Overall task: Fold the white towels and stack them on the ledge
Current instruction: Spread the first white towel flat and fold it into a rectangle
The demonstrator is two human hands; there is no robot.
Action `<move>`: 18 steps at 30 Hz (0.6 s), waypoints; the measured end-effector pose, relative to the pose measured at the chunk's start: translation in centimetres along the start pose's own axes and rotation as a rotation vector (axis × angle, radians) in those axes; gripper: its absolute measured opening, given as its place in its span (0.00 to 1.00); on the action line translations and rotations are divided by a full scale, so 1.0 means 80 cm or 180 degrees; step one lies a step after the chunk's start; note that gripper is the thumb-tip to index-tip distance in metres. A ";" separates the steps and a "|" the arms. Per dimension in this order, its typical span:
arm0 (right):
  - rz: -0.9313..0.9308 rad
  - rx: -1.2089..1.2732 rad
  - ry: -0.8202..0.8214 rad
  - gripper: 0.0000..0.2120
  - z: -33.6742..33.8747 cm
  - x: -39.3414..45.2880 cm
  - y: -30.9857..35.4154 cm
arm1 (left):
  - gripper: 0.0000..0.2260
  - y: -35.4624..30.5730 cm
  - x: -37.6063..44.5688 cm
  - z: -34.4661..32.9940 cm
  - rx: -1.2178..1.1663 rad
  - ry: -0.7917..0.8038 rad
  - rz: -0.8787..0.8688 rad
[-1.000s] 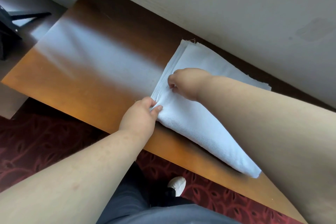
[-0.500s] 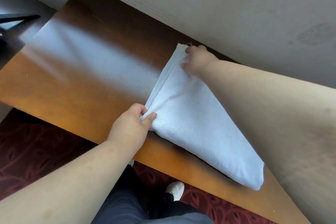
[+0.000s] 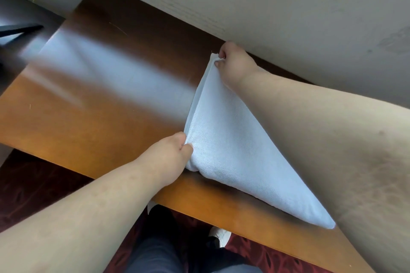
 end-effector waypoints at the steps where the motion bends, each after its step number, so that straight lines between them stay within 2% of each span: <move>1: -0.0028 0.0064 -0.0040 0.05 -0.003 0.001 0.001 | 0.12 0.001 0.002 0.000 -0.0072 0.0068 0.0027; 3: -0.0087 0.0274 -0.0058 0.07 -0.009 0.002 0.001 | 0.12 0.003 0.006 0.000 -0.0189 0.0139 0.0073; 6: -0.0269 0.0474 0.0010 0.18 -0.002 0.003 -0.015 | 0.13 0.009 0.007 -0.002 -0.0210 0.0085 0.0083; 8: -0.0327 0.0193 0.0204 0.22 0.006 0.000 -0.030 | 0.13 0.010 0.005 -0.001 -0.0221 -0.0042 0.0049; 10: -0.0271 -0.0262 0.0307 0.21 0.014 -0.002 -0.044 | 0.14 0.008 0.005 0.002 -0.0354 -0.0205 0.0077; 13: -0.0095 -0.0821 0.0223 0.17 0.019 -0.001 -0.048 | 0.26 -0.002 0.003 0.009 -0.0518 -0.0587 0.0110; 15: -0.0193 -0.0599 0.0168 0.18 0.019 0.001 -0.055 | 0.34 -0.011 0.006 0.011 -0.0245 -0.0764 0.0031; 18: -0.0333 -0.0253 0.0018 0.23 0.025 -0.001 -0.071 | 0.36 -0.018 0.017 0.013 -0.0015 -0.0779 0.0010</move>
Point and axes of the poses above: each hand's wrist, its own x-axis towards the middle knuckle, its own z-axis out of the back of the hand, y = z × x, the point moved 8 cm from there along x, towards the middle knuckle, and after that the axes turned 6 degrees about z, right-handed, at the moved point
